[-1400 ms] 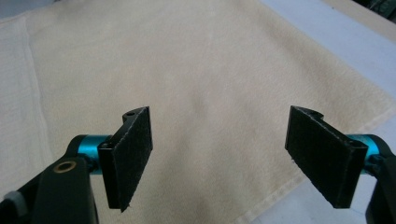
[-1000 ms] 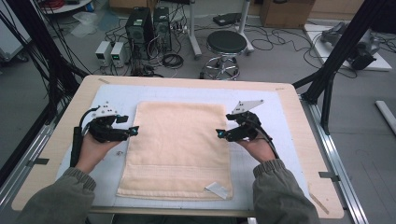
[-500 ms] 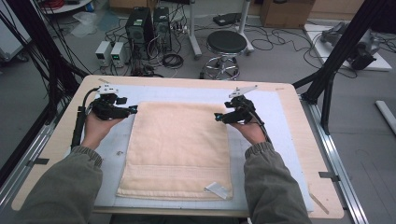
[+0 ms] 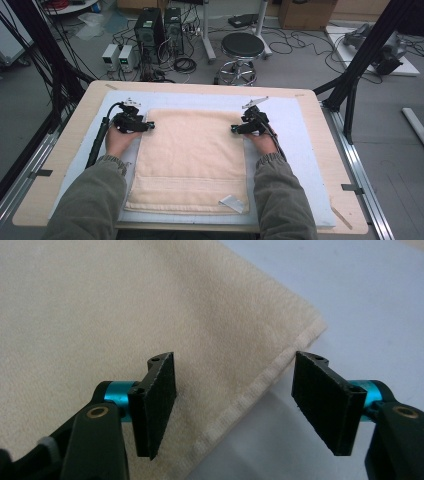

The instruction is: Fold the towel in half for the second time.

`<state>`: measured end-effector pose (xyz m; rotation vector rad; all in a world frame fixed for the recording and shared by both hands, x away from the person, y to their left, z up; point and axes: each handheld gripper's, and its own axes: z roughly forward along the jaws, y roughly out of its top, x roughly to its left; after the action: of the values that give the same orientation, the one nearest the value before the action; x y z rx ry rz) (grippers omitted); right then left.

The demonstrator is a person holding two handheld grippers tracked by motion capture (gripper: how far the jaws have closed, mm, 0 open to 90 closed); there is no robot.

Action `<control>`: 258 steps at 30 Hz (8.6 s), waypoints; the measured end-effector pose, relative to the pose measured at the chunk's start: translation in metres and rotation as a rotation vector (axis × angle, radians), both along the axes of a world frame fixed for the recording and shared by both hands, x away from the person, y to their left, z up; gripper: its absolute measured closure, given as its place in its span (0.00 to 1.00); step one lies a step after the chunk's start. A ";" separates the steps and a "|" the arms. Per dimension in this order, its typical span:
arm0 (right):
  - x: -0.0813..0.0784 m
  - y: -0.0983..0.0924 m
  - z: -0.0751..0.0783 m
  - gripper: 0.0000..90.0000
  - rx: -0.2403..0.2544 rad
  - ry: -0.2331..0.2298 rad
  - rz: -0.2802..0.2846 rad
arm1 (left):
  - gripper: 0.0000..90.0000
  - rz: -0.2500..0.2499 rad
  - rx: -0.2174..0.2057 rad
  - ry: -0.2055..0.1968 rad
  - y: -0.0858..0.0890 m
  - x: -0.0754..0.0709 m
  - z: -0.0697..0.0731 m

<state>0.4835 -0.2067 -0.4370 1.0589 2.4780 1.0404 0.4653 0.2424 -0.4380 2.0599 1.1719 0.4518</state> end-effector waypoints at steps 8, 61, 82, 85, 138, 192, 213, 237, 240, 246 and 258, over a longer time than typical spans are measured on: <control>0.001 0.002 -0.001 0.59 0.029 0.034 0.035 | 0.64 -0.011 -0.028 0.031 -0.001 -0.001 0.002; -0.125 -0.009 0.041 0.75 -0.011 0.049 0.312 | 0.81 -0.244 -0.047 -0.113 0.030 -0.146 0.017; -0.116 -0.032 0.058 0.43 0.038 -0.046 0.192 | 0.47 -0.192 -0.037 -0.168 0.035 -0.124 0.048; -0.112 -0.026 0.056 0.41 0.042 -0.051 0.197 | 0.47 -0.192 -0.033 -0.160 0.032 -0.118 0.045; -0.179 -0.007 0.074 0.80 0.094 -0.101 0.417 | 0.96 -0.382 -0.067 -0.206 0.026 -0.201 0.059; -0.206 0.000 0.048 0.70 0.054 -0.047 0.514 | 0.61 -0.463 -0.058 -0.139 0.026 -0.225 0.045; -0.207 -0.001 0.036 0.61 0.037 -0.068 0.466 | 0.46 -0.371 -0.033 -0.141 0.008 -0.192 0.034; -0.123 0.000 0.013 0.41 0.014 0.009 0.265 | 0.38 -0.225 0.001 -0.041 -0.001 -0.115 0.016; -0.120 0.000 0.009 0.44 0.014 0.038 0.277 | 0.37 -0.234 -0.001 -0.032 -0.001 -0.112 0.013; -0.116 -0.004 0.003 0.51 0.054 0.101 0.292 | 0.45 -0.273 -0.048 0.021 0.003 -0.109 0.008; -0.117 -0.005 0.008 0.84 0.080 0.121 0.352 | 0.86 -0.309 -0.018 -0.005 -0.004 -0.118 0.015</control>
<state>0.3665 -0.2115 -0.4292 0.7396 2.8116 1.2129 0.3476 0.2381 -0.4232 2.1740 0.8306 0.2944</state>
